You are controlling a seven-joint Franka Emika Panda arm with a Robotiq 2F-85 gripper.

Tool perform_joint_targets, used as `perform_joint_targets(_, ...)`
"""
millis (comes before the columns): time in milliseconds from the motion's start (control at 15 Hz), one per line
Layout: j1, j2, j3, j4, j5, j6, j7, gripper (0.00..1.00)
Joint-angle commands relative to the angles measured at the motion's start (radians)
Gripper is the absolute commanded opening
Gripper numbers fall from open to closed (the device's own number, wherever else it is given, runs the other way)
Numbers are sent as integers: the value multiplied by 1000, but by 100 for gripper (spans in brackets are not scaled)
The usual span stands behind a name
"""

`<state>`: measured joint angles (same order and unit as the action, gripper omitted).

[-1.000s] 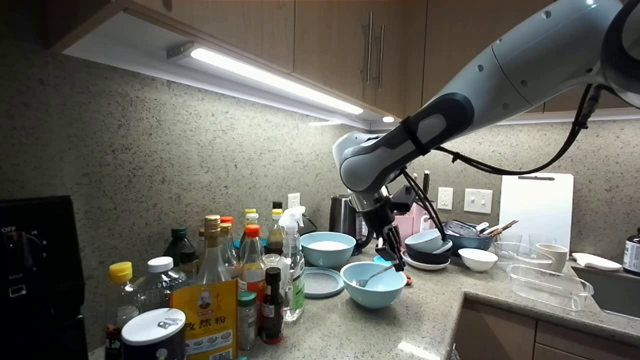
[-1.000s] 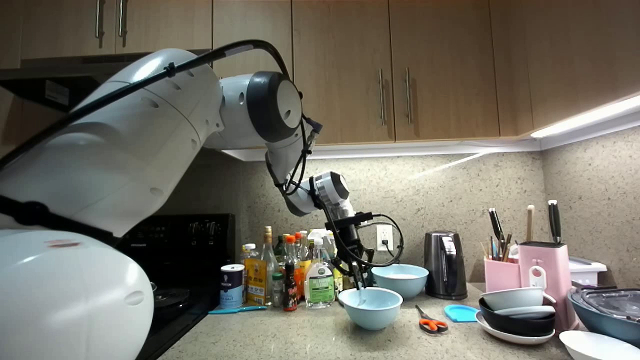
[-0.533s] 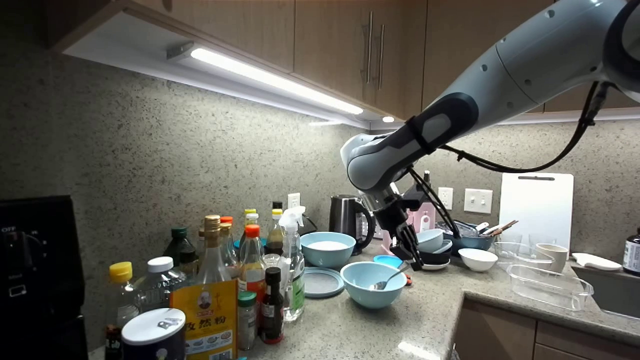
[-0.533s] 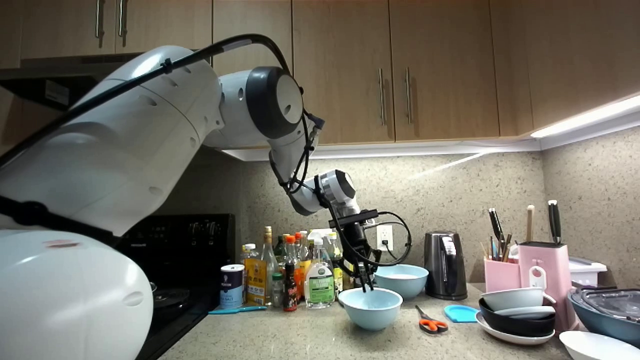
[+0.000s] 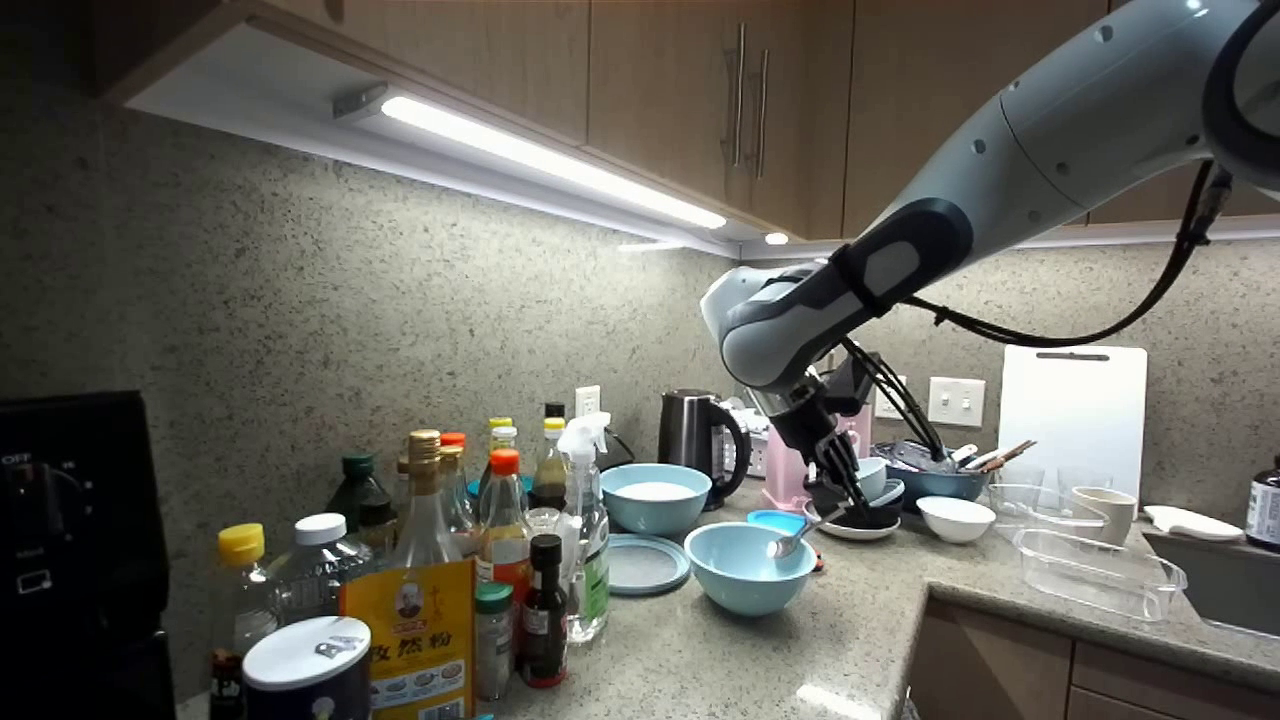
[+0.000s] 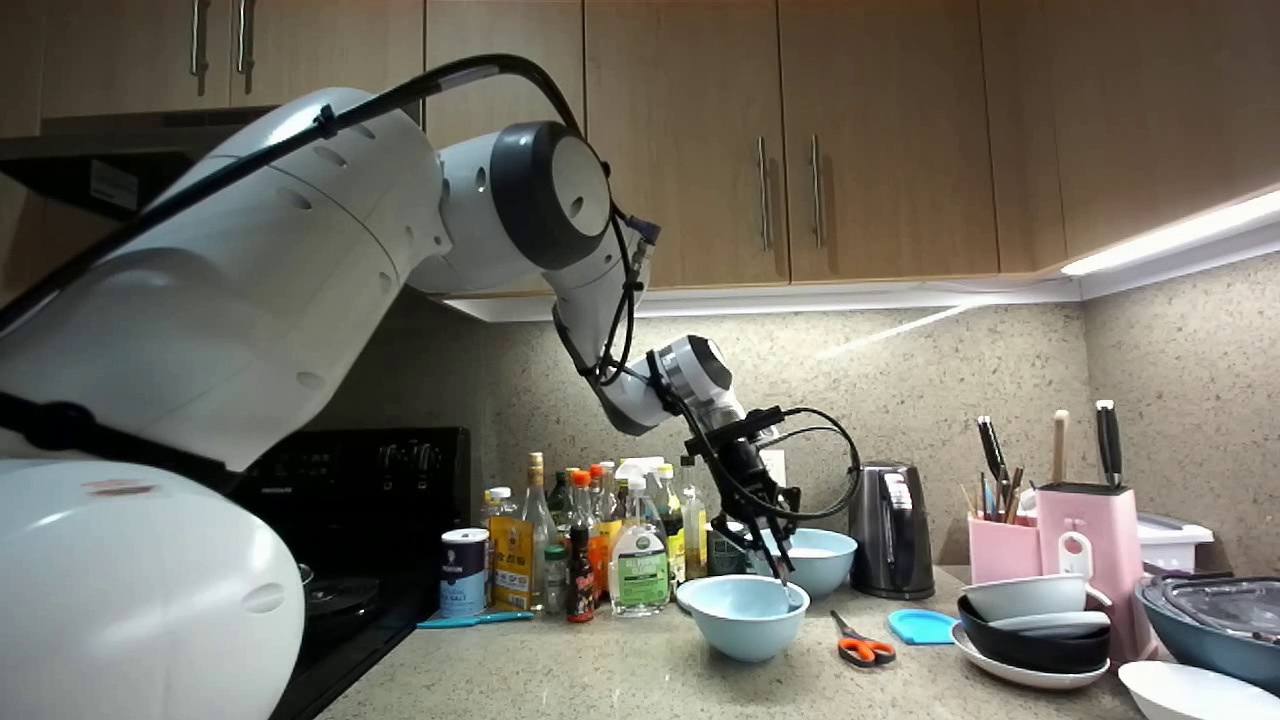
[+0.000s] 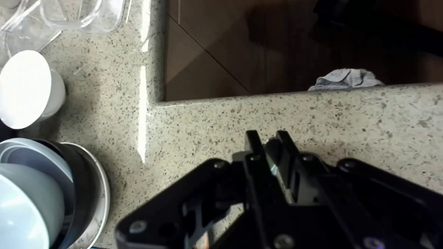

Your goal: Stir the bowl

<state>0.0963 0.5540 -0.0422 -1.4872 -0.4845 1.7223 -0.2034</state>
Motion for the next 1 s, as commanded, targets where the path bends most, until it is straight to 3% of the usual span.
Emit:
perform_joint_targets(0,-3,16,4,8,-48,65,-1,4)
perform_joint_targets(667,86,135,45,163,-137,38,-112,4)
perform_joint_targets(933,115,124,63,143,-126,-3,-119,4)
